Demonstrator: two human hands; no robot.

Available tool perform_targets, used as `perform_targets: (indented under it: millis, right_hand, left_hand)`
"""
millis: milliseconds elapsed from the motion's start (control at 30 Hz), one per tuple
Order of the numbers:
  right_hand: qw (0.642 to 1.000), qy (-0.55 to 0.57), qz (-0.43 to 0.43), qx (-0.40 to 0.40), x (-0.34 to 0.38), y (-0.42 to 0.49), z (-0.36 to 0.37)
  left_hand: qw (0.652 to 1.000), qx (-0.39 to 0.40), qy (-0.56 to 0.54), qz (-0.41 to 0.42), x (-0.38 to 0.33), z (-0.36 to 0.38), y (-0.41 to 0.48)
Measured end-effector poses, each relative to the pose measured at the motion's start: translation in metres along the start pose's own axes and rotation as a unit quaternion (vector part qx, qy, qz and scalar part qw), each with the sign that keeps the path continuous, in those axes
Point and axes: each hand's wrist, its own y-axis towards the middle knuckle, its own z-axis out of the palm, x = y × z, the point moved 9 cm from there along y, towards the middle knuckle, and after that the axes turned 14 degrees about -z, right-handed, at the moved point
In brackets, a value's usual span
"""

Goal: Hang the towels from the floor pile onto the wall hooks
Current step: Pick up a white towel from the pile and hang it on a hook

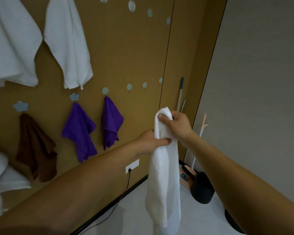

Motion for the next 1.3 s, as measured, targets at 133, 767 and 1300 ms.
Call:
perform_targets:
  millis: [133,767,1300]
  right_hand:
    - [0.997,0.036,-0.013,-0.074,0.008,0.004,-0.018]
    - [0.983,-0.01,0.126,-0.131,-0.059,-0.015,-0.117]
    - [0.993,0.078,0.083,-0.035,-0.034,-0.009,-0.11]
  left_hand:
    - [0.996,-0.04,0.065,0.039,0.011,-0.022,0.01]
    - [0.974,-0.085,-0.066,-0.198,0.088,-0.066,0.034]
    - [0.99,0.135,0.041,-0.014,0.012,0.087,0.031]
